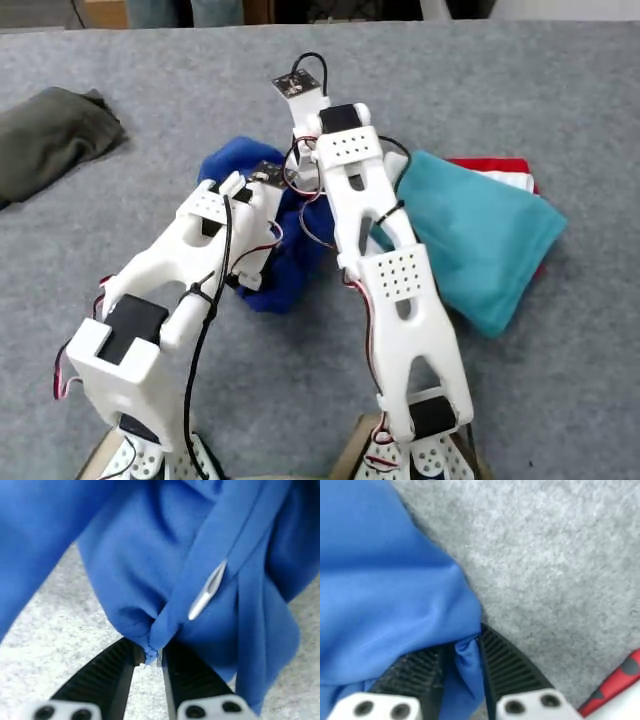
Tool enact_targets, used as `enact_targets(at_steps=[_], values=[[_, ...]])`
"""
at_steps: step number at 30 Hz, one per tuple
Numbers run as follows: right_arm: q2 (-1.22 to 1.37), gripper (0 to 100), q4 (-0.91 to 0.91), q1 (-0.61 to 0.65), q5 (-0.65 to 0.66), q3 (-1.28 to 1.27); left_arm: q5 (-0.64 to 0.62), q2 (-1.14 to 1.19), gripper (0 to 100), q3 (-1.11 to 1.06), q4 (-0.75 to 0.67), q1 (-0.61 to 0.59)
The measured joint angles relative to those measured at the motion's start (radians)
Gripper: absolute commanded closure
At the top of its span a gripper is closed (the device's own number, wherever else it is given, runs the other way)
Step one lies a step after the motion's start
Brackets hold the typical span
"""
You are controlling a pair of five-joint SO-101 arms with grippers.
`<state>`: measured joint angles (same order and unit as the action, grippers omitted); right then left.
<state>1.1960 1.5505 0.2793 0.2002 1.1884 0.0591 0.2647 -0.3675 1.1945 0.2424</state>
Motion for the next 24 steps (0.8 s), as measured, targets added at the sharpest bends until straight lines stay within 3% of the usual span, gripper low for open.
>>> enact_targets(at_steps=[11, 18, 24], values=[[0.0, 98.4, 0.0, 0.0, 0.0, 0.0, 0.008, 0.009, 97, 0.1, 0.235, -0.003], [0.0, 97.7, 0.063, 0.0, -0.002, 0.063, 0.014, -0.207, 97, 0.097, 0.292, -0.038], [-0.015, 81.1, 0.203, -0.003, -0.002, 0.269, 0.026, -0.473, 97, 0.097, 0.361, -0.175]])
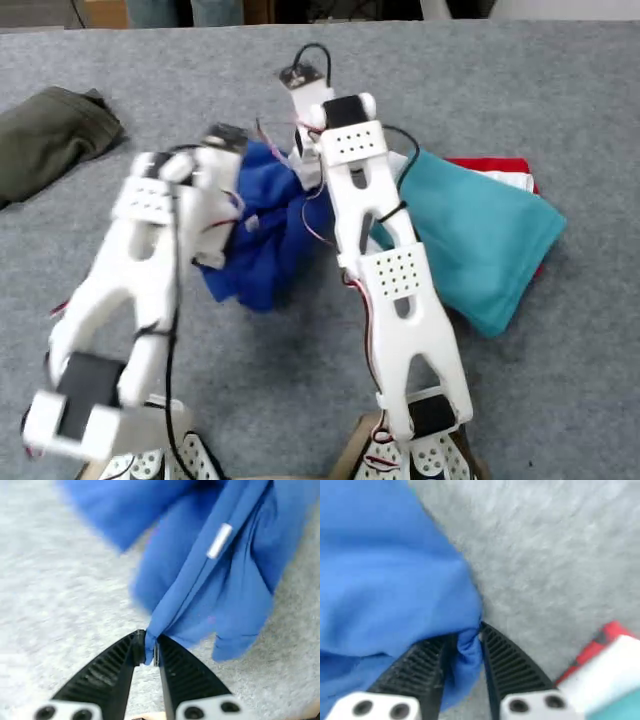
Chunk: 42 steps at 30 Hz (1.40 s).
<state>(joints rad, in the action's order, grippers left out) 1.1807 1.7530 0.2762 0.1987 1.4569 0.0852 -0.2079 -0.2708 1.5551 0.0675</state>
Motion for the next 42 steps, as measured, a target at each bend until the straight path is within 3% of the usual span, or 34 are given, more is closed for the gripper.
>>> enact_targets(at_steps=[3, 11, 18, 22, 24, 27, 28, 31, 37, 42], values=[[-0.055, 76.2, 0.006, -0.003, -0.008, 0.049, 0.008, -0.115, 97, 0.0, 0.041, -0.094], [-0.284, 76.2, 0.006, 0.041, -0.011, 0.066, 0.049, -0.342, 97, 0.091, 0.143, -0.399], [-0.311, 76.1, 0.005, 0.276, -0.011, -0.064, 0.087, -0.381, 97, 0.203, 0.153, -0.766], [-0.212, 76.3, -0.152, 0.446, -0.011, -0.19, 0.127, -0.382, 97, 0.272, 0.153, -0.977], [-0.149, 79.5, -0.258, 0.496, -0.034, -0.21, 0.155, -0.382, 97, 0.272, 0.153, -1.026], [-0.057, 97.5, -0.342, 0.531, -0.075, -0.21, 0.187, -0.382, 97, 0.258, 0.133, -1.117], [-0.032, 98.6, -0.344, 0.534, -0.092, -0.21, 0.193, -0.382, 97, 0.247, 0.117, -1.148], [-0.012, 98.5, -0.292, 0.531, -0.118, -0.201, 0.218, -0.382, 97, 0.201, 0.068, -1.208], [-0.012, 98.6, -0.023, 0.446, -0.072, -0.046, 0.242, -0.382, 97, 0.051, -0.038, -1.231], [-0.086, 98.5, 0.008, 0.31, -0.005, -0.133, 0.245, -0.382, 97, -0.087, -0.15, -1.229]])
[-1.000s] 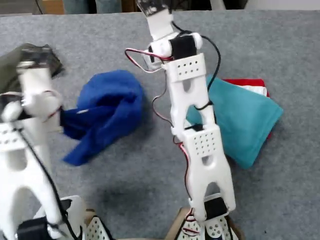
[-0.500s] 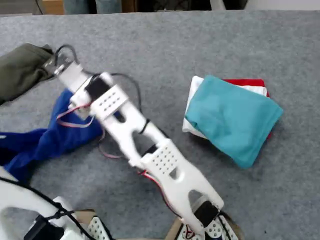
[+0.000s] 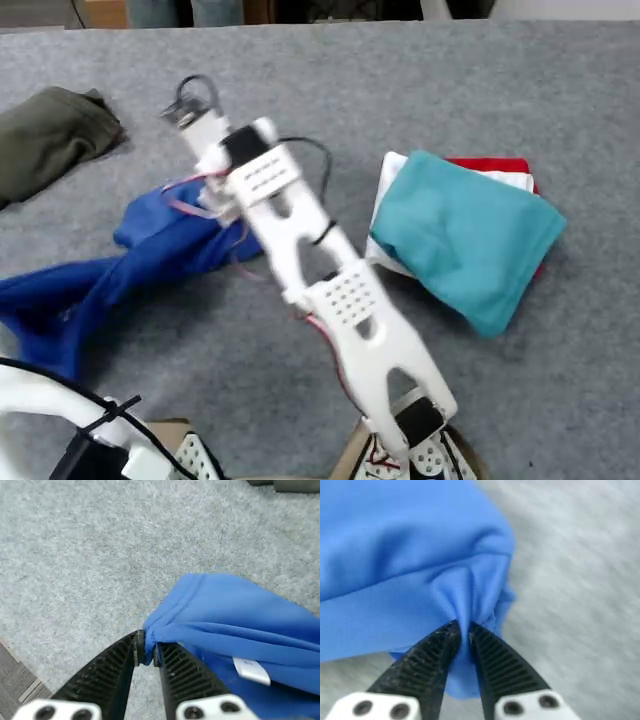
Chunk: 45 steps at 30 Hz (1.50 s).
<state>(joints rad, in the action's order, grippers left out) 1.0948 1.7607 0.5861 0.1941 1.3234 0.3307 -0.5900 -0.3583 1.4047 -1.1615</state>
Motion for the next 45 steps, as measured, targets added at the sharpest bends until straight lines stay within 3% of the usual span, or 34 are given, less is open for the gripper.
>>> enact_targets(at_steps=[7, 12, 16, 19, 23, 28, 32, 36, 40, 45], values=[[-0.423, 98.5, -0.005, -0.075, 0.203, -0.626, 0.0, 0.155, 97, -0.115, -0.106, 0.064], [-0.842, 97.7, -0.175, -0.078, 0.368, -1.275, 0.0, 0.373, 97, -0.077, -0.123, 0.092], [-1.218, 80.0, -0.416, -0.127, 0.499, -1.806, 0.02, 0.537, 97, 0.02, -0.123, 0.094], [-1.464, 71.0, -0.534, -0.199, 0.511, -2.024, 0.049, 0.629, 97, 0.078, -0.123, 0.094], [-1.603, 76.2, -0.519, -0.198, 0.414, -1.979, 0.052, 0.675, 97, 0.095, -0.123, 0.101], [-1.47, 81.0, -0.499, -0.08, 0.236, -1.729, 0.052, 0.675, 97, 0.095, -0.129, 0.133], [-1.174, 81.5, -0.552, 0.011, 0.141, -1.484, 0.054, 0.675, 97, 0.095, -0.129, 0.144], [-0.77, 86.8, -0.555, 0.017, 0.123, -1.224, 0.054, 0.675, 97, 0.095, -0.129, 0.144], [-0.399, 98.3, -0.414, 0.017, 0.124, -0.942, 0.054, 0.675, 97, 0.095, -0.129, 0.121], [-0.184, 98.5, -0.147, 0.005, 0.123, -0.563, 0.054, 0.675, 97, 0.095, -0.129, 0.097]])
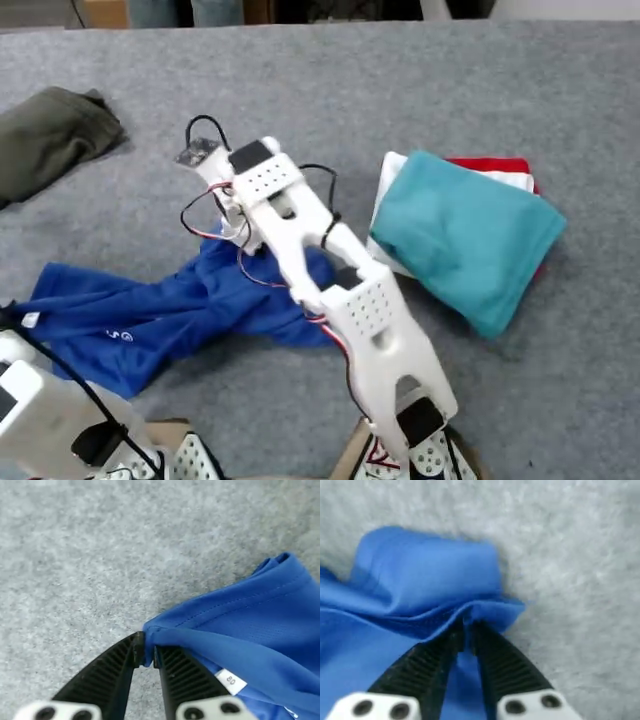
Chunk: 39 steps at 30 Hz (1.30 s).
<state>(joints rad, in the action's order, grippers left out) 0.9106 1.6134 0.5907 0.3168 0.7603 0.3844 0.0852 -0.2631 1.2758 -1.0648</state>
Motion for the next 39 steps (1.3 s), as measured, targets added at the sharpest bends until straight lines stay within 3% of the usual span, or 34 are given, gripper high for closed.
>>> enact_targets(at_steps=[4, 9, 15, 25, 30, 33, 35, 39], values=[[0.015, 98.5, 0.127, -0.04, 0.0, 0.201, 0.0, 0.0, 97, 0.0, 0.0, -0.005], [-0.133, 98.5, 0.143, -0.092, 0.002, 0.101, 0.0, 0.002, 97, 0.0, -0.037, -0.005], [-0.531, 97.0, 0.095, -0.101, 0.091, -0.414, -0.025, 0.002, 97, 0.0, -0.117, -0.035], [-1.181, 84.2, -0.249, -0.13, 0.311, -1.404, -0.046, 0.012, 97, 0.025, -0.129, -0.043], [-1.195, 72.1, -0.325, -0.084, 0.186, -1.335, -0.046, 0.012, 97, 0.026, -0.109, -0.018], [-1.034, 72.3, -0.356, -0.038, 0.101, -1.197, -0.046, 0.012, 97, 0.026, -0.106, -0.011], [-0.884, 77.8, -0.377, -0.014, 0.078, -1.086, -0.046, 0.012, 97, 0.026, -0.106, -0.011], [-0.568, 99.1, -0.382, -0.008, 0.063, -0.859, -0.046, 0.012, 97, 0.026, -0.106, -0.011]])
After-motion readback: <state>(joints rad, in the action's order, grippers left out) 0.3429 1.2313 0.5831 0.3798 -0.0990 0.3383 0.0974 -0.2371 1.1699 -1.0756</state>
